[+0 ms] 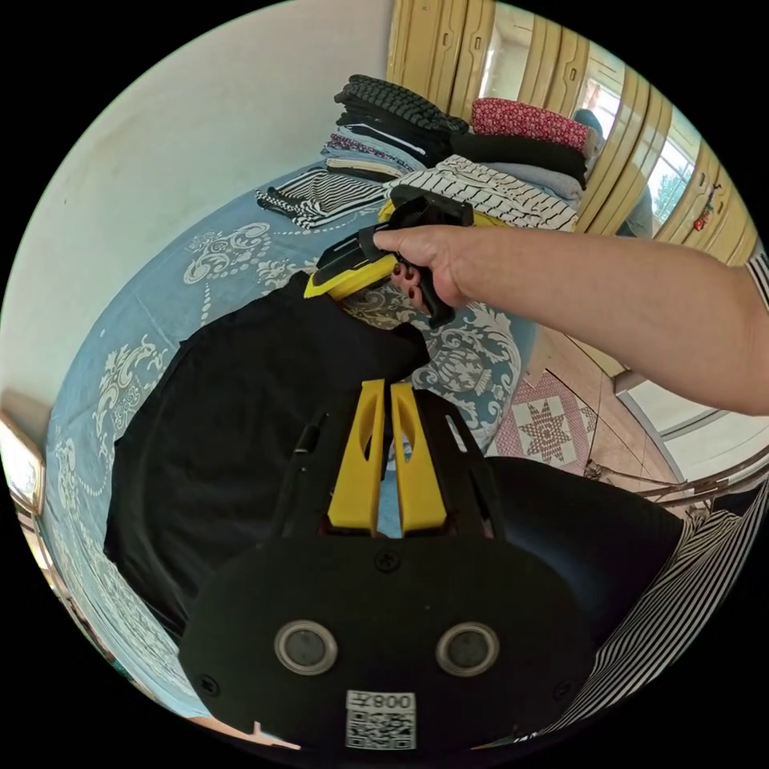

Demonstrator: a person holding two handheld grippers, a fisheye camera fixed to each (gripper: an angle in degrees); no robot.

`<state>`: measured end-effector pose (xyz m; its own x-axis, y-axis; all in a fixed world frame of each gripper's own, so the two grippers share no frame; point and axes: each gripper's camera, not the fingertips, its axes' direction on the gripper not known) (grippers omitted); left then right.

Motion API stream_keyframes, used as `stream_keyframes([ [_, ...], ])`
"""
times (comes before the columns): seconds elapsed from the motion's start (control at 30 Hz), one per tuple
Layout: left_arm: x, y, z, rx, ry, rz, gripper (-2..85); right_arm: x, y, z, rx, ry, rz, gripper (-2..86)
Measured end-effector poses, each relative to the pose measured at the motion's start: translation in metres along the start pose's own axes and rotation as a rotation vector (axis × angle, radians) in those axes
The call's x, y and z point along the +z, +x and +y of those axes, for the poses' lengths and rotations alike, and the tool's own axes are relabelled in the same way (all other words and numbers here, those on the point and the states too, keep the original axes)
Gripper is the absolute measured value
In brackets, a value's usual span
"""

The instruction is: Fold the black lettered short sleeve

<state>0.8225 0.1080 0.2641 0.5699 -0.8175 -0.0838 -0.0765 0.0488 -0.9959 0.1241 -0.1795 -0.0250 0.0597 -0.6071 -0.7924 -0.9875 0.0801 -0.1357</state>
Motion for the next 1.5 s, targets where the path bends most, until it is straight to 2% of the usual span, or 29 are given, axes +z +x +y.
stream_keyframes([
  [0.2,0.011,-0.032,0.052,-0.09,0.069,0.036,1.1,0.001,-0.064,0.001,-0.05,0.031,-0.068,2.3],
  [0.4,0.004,-0.09,0.135,-0.279,0.193,0.107,1.1,0.028,-0.176,0.0,-0.216,-0.015,-0.104,1.6],
  [0.57,0.002,-0.15,0.232,-0.497,0.282,0.142,1.1,0.09,-0.286,-0.003,-0.357,-0.112,-0.116,1.5],
  [0.87,0.036,-0.23,0.403,-0.89,0.425,0.247,1.0,0.22,-0.423,0.002,-0.439,-0.29,-0.084,1.3],
  [1.17,0.091,-0.266,0.523,-1.141,0.51,0.301,1.0,0.32,-0.52,0.019,-0.479,-0.418,0.031,1.5],
  [1.5,0.151,-0.288,0.595,-1.289,0.534,0.378,0.9,0.387,-0.585,0.031,-0.472,-0.495,0.144,1.7],
])
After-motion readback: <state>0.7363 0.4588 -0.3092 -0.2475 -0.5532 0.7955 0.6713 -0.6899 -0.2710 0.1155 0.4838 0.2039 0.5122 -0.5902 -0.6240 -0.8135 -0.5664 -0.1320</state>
